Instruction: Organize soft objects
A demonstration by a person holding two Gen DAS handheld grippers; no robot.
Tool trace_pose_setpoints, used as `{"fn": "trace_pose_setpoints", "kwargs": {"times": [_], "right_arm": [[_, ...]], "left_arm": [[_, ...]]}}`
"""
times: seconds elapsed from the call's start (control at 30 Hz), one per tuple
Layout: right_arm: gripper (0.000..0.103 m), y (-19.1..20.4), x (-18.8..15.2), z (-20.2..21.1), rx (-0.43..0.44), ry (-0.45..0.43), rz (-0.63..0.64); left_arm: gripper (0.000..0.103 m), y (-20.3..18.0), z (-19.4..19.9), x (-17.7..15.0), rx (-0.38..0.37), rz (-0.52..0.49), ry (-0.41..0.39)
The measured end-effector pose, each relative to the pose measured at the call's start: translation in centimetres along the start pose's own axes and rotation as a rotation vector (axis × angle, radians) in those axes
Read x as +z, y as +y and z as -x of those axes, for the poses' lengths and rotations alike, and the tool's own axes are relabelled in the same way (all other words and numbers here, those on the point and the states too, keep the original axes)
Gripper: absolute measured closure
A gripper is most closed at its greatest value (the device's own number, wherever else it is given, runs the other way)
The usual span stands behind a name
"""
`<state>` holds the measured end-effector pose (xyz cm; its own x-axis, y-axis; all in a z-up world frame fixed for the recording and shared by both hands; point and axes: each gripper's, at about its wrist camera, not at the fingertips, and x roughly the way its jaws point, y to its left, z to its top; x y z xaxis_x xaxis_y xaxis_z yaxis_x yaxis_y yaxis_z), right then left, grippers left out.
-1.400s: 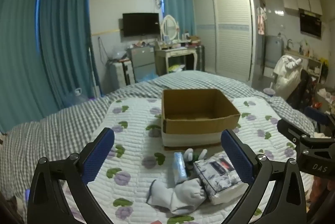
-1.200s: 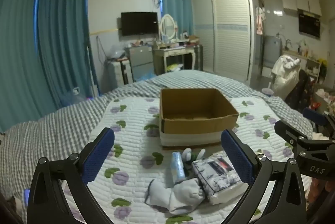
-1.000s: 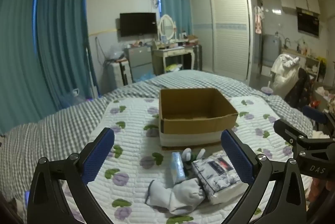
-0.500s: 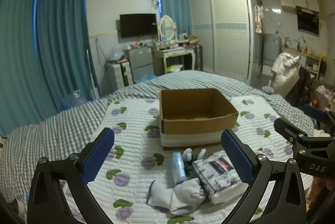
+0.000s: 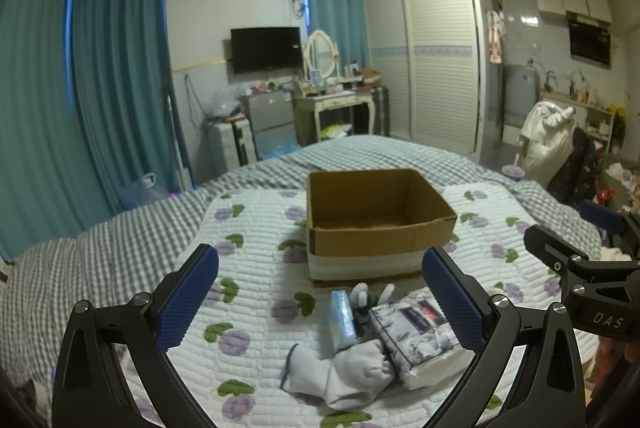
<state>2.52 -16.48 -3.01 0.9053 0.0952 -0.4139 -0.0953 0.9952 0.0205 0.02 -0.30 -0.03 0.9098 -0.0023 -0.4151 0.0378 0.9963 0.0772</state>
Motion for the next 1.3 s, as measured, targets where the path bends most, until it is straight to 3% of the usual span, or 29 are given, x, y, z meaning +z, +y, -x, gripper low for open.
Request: {"fn": "trace_pose_setpoints", "kwargs": {"times": [1.3], "right_arm": [[0.0, 0.66, -0.26, -0.15, 0.017, 0.006, 0.006]], "left_arm": [[0.0, 0.31, 0.06, -0.13, -0.004, 0.012, -0.003]]}}
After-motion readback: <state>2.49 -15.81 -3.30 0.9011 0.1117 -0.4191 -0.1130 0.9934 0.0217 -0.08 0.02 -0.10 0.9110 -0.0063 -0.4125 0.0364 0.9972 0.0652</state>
